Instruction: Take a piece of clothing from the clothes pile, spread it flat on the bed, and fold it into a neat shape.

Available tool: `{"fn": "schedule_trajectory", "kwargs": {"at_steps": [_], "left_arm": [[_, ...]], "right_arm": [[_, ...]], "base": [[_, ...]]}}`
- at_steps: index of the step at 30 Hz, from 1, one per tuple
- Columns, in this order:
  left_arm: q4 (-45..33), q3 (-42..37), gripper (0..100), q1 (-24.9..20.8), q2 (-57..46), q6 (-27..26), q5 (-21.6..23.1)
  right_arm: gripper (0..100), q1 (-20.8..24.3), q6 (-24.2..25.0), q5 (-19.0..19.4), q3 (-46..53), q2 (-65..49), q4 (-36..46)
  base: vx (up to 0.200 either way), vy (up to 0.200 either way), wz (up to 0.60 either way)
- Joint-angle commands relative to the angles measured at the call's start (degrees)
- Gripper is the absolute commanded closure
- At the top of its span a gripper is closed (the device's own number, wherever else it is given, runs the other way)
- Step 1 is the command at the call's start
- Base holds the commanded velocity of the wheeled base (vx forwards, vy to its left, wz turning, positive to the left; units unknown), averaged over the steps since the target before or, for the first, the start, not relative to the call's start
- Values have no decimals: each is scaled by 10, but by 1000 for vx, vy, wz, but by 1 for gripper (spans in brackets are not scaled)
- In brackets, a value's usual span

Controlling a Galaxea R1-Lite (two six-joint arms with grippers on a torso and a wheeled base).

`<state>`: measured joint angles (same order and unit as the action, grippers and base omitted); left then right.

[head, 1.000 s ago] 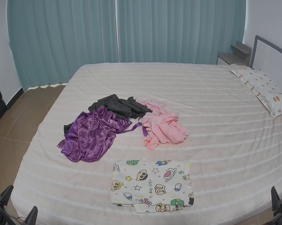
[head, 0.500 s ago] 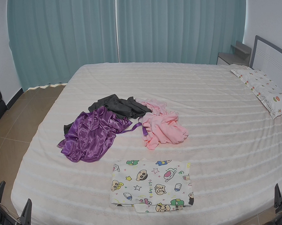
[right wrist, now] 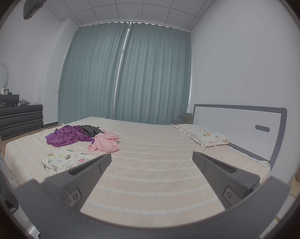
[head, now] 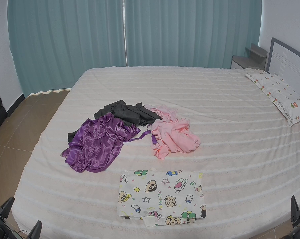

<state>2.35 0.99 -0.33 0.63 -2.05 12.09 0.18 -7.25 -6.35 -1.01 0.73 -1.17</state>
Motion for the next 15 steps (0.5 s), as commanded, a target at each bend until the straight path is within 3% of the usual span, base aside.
{"fn": "schedule_trajectory", "kwargs": {"at_steps": [1, 3, 15], "left_arm": [[-26, -10, 0, 1, -6, -9, -84], [-27, -10, 0, 0, -6, -3, -62], [-29, -10, 0, 1, -6, 7, -65]], "right_arm": [[0, 0, 3, -2, 10, -7, -1], [0, 0, 7, -2, 10, -7, -1], [0, 0, 11, -3, 10, -7, -1]], "base": [[0, 0, 0], [0, 0, 0], [0, 0, 0]]}}
